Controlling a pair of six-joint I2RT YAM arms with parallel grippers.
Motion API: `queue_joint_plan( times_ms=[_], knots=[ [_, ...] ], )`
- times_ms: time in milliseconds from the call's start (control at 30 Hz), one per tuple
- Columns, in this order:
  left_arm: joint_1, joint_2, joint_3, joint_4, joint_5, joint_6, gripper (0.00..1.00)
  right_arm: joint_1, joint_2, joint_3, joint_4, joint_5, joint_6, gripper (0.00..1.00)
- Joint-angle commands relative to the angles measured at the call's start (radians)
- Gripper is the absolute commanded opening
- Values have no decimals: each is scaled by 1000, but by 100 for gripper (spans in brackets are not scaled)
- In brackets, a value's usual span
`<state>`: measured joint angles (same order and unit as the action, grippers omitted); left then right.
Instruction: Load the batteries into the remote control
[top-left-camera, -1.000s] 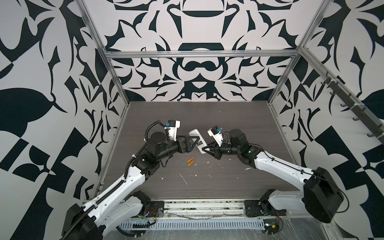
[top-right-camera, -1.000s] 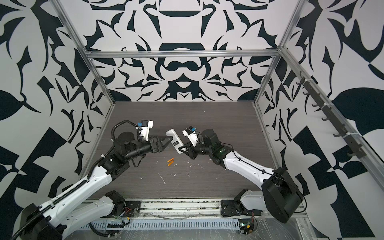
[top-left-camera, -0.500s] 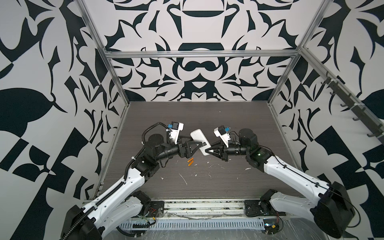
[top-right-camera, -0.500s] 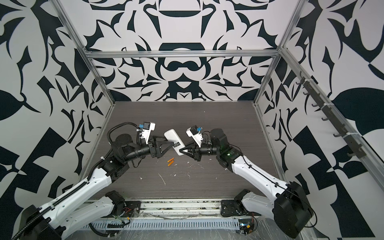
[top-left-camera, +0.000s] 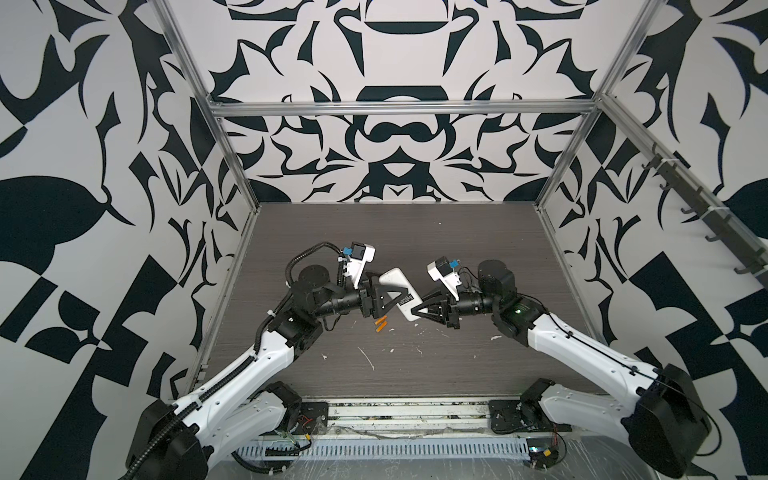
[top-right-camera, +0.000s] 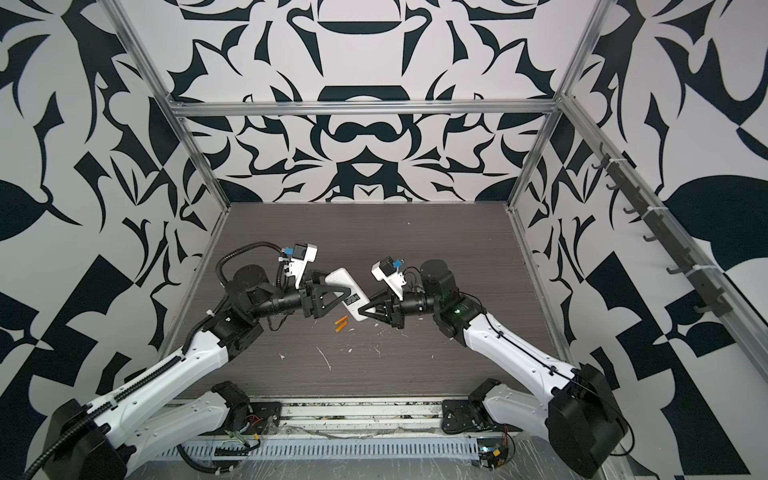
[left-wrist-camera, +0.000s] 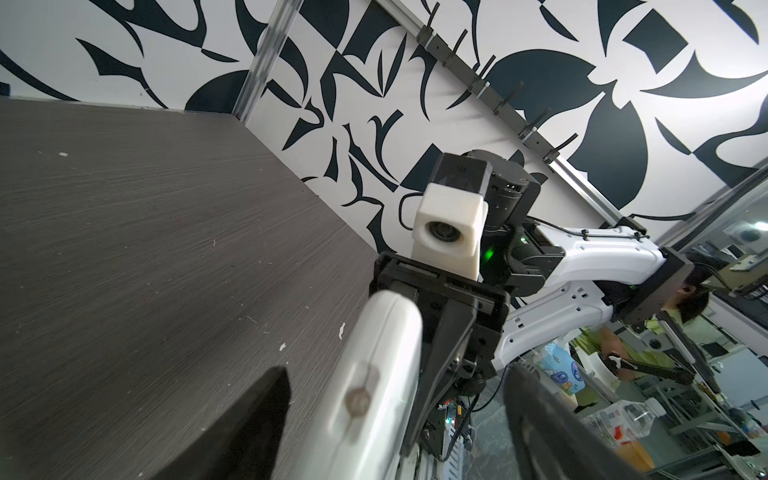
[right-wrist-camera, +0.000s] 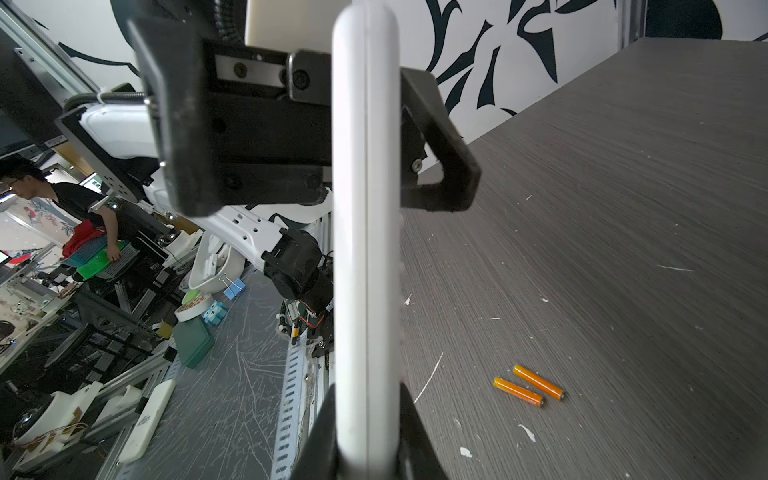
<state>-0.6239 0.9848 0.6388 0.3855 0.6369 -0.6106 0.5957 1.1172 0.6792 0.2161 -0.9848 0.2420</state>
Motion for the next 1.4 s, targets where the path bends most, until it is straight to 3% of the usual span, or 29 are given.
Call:
queue_joint_plan(
  times_ms=[0, 267, 700, 767, 933, 1100, 1267, 1367],
  knots=[
    [-3, 15, 34, 40, 41, 0, 77, 6, -28, 13, 68, -37, 10, 0],
    [-5, 21, 27, 69, 45, -18, 63, 12, -18, 18, 83, -50, 20, 0],
    [-5, 31, 27, 72, 29, -28, 30, 15, -17, 25, 108, -42, 30, 0],
    [-5, 31, 25, 73, 27, -26, 26, 16, -17, 26, 108, -42, 33, 6],
    [-5, 29, 23, 61, 8, -23, 15, 16, -23, 29, 101, -11, 44, 34],
    [-5, 31, 25, 47, -25, -26, 10, 16, -33, 27, 92, 51, 59, 48],
    [-5, 28, -24, 136, -92, -77, 7, 10, -77, 5, 61, 217, 66, 68],
    [-5, 15, -56, 182, -149, -100, 6, 7, -86, 2, 46, 290, 105, 71]
  ],
)
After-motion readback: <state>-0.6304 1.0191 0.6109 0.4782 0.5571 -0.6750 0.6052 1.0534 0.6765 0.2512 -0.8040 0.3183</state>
